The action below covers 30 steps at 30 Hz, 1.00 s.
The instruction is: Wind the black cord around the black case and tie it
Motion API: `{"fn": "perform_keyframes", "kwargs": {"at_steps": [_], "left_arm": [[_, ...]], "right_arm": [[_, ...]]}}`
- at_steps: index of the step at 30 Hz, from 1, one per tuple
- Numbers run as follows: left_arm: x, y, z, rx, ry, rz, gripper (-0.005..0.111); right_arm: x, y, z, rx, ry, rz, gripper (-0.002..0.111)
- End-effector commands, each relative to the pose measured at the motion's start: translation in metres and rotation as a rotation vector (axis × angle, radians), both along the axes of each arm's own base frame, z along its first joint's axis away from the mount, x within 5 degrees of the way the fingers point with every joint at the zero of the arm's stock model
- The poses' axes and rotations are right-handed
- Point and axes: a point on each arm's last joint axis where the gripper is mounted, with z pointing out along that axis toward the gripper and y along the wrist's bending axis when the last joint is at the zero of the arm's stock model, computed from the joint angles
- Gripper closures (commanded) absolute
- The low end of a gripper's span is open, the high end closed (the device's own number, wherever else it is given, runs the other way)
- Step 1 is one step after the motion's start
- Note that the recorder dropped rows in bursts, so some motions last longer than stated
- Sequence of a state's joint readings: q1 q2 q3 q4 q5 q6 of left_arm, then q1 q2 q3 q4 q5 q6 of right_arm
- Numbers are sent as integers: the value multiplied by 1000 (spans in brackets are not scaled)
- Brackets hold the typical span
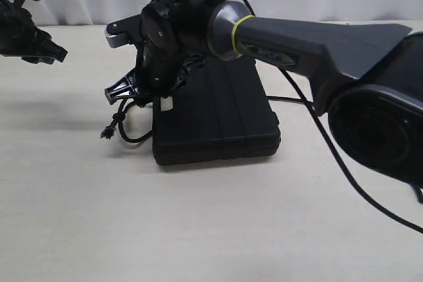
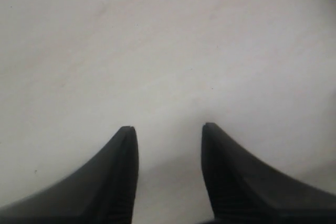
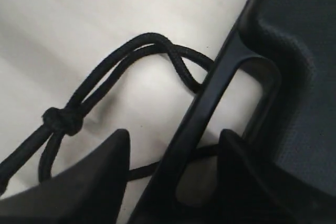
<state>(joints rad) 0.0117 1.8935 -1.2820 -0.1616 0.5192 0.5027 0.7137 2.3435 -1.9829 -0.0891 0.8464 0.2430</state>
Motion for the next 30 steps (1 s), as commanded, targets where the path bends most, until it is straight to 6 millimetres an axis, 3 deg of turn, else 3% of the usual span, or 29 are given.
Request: {"fn": "perform_keyframes", "kwargs": {"at_steps": [1,3,5,9,12,15,18,23,27,30], "left_arm": [[0,0,0,-17,-6,18,69],[0,0,0,-19,-6,19,69],[0,0,0,-19,-6,19,69],[0,-2,0,-36,-6,27,69],[1,-3,-1,-55,-2,36,69],[0,-10,-17,-128,68,17,69],[0,-15,-29,-164,118,-43,69],[-4,-28,-34,-250,147,-194,69],[-9,-50,-35,-332,148,-390,69],[-12,-66,-48,-317,188,-485,69]], "right_arm": [[9,2,-16,0,-44,-33,60],[11,3,-21,11,-54,-29,61],[12,3,-29,3,-45,-30,71],[12,2,-45,-33,-12,-23,104],[10,0,-23,-16,-34,-26,104],[9,-7,13,-8,-44,-45,104],[10,-18,30,1,-37,-73,104],[13,-39,50,6,9,-103,104],[16,-49,61,110,79,-91,104],[20,-57,67,193,127,-61,104]]}}
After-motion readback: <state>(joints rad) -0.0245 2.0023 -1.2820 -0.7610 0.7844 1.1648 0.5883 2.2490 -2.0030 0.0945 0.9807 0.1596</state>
